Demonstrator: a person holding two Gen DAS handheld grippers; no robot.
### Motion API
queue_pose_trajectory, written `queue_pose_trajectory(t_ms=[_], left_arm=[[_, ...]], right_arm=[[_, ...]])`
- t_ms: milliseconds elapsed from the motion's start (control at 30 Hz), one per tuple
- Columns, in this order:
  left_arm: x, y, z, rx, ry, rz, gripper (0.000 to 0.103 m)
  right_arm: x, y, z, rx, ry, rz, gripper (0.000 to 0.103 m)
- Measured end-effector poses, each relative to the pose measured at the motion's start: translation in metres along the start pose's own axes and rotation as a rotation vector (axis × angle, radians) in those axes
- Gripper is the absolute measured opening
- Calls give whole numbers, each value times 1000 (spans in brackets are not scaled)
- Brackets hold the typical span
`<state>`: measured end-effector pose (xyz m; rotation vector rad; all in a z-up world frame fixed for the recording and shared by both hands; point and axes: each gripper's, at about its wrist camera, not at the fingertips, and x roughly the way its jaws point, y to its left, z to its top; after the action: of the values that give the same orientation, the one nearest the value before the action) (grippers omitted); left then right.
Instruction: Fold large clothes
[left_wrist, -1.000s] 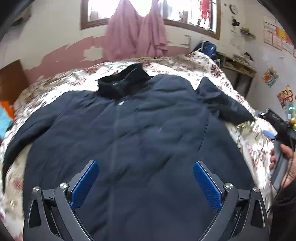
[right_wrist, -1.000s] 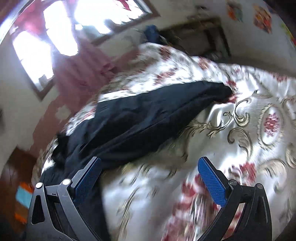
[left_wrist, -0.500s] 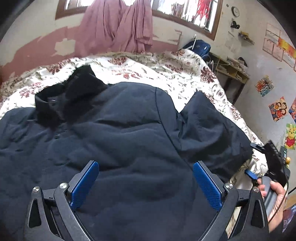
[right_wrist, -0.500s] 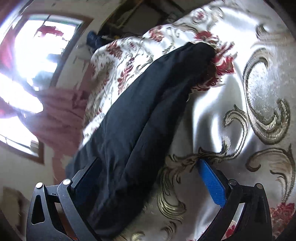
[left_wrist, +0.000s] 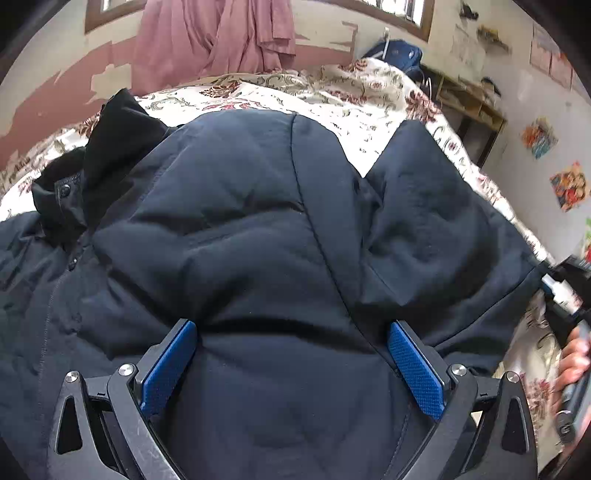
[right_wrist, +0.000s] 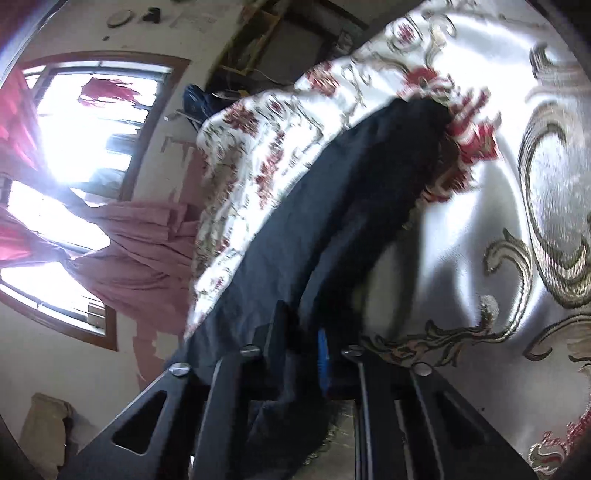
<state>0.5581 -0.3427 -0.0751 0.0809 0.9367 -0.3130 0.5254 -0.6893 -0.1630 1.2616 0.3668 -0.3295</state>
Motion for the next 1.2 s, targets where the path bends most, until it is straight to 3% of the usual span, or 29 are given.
queue_pose_trajectory(t_ms=[133, 300, 400, 500, 633, 767, 867, 933, 967, 1033, 1100, 1200], left_arm=[[-15, 15, 6, -11, 11, -47, 103], [-68, 70, 0, -44, -70, -45, 103], [-99, 112, -8, -82, -103, -15, 103], [-129, 163, -23, -137, -120, 17, 103], [-158, 233, -56, -231, -141, 46, 103], [-165, 284, -81, -336, -127, 50, 103], [-165, 315, -106, -435, -120, 15, 102], [-163, 326, -117, -472, -115, -13, 102], [-161, 329, -121, -480, -113, -27, 102], [-157, 334, -129, -482, -113, -65, 102], [-153, 334, -135, -480, -128, -118, 102], [-147, 331, -137, -489, -139, -202, 102]], right_arm=[[-33, 54, -6, -176, -99, 47, 9], [-80, 130, -34, -438, -171, 153, 9], [-98, 189, -78, -674, -160, 224, 9], [-103, 238, -134, -934, -80, 279, 9], [-103, 274, -244, -1365, 6, 230, 9], [-87, 268, -346, -1705, 127, 120, 9], [-74, 248, -407, -1878, 267, 29, 9], [-65, 223, -429, -1946, 387, -29, 11], [-63, 210, -430, -1957, 433, -41, 14], [-70, 190, -441, -1980, 515, -42, 36], [-83, 183, -436, -1986, 507, -27, 43], [-106, 179, -419, -1905, 583, 32, 53]])
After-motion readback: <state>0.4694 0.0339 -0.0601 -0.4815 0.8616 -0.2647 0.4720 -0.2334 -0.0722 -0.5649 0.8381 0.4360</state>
